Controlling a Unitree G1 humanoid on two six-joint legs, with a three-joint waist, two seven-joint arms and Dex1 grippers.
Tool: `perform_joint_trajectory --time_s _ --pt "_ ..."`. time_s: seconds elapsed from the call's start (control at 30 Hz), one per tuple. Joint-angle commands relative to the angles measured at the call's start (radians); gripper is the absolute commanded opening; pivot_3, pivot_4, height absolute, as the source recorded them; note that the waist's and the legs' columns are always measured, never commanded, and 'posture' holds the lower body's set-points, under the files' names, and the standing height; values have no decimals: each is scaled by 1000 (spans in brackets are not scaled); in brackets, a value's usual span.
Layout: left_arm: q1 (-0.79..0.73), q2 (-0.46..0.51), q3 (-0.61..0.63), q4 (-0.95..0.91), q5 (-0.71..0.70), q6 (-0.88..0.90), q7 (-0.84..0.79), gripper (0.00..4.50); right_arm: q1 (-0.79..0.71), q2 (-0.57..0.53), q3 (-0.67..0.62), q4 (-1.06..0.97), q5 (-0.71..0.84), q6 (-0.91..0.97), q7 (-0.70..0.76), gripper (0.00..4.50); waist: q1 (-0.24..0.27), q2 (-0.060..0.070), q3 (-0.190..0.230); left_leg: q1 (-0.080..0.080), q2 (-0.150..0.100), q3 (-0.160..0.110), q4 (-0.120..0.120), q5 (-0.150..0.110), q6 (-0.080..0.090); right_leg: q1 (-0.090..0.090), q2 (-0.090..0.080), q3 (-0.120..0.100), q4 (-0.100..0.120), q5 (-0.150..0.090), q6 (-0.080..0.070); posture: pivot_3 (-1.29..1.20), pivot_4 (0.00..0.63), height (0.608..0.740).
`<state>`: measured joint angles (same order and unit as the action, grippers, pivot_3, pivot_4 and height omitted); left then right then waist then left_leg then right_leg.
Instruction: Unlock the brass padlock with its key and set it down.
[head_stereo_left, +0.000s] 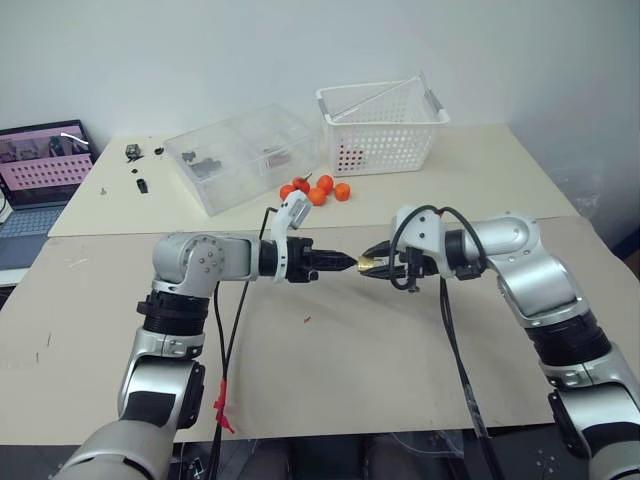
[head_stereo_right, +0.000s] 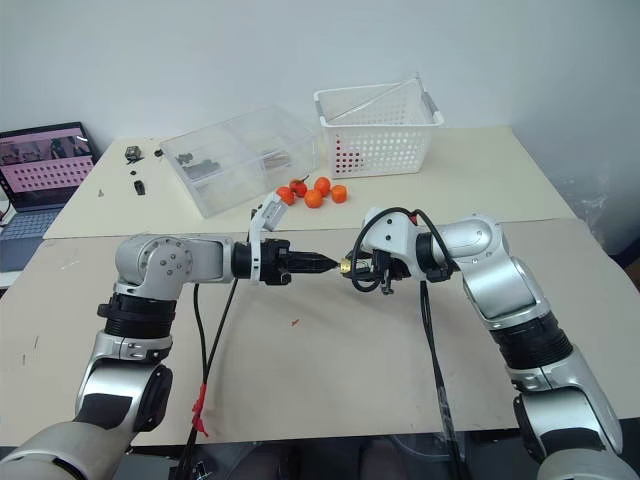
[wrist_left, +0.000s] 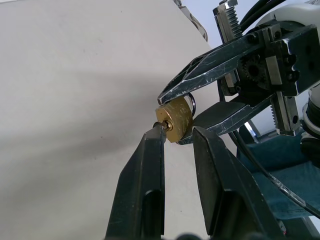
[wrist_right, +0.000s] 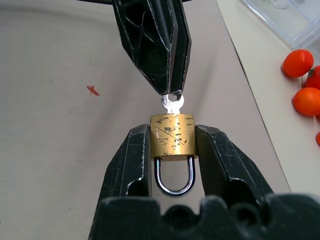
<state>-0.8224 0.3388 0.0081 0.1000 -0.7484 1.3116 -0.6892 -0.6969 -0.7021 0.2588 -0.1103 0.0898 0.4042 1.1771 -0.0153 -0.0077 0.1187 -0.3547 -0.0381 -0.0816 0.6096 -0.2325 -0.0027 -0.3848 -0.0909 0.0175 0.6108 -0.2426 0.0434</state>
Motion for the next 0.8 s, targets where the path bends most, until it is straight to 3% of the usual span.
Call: perform_joint_trajectory --time_s 0.03,0.8 --pt "-53 34 61 35 3 -30 -2 974 -33 -22 -38 -48 16 2 -2 906 -1 0 0 0 0 0 0 0 0 0 0 0 0 0 0 0 150 740" --pt "-45 -58 50 46 12 -47 27 974 -80 -26 -26 -31 17 4 -7 906 0 0 0 -1 0 0 0 0 0 0 0 0 0 0 0 0 150 740"
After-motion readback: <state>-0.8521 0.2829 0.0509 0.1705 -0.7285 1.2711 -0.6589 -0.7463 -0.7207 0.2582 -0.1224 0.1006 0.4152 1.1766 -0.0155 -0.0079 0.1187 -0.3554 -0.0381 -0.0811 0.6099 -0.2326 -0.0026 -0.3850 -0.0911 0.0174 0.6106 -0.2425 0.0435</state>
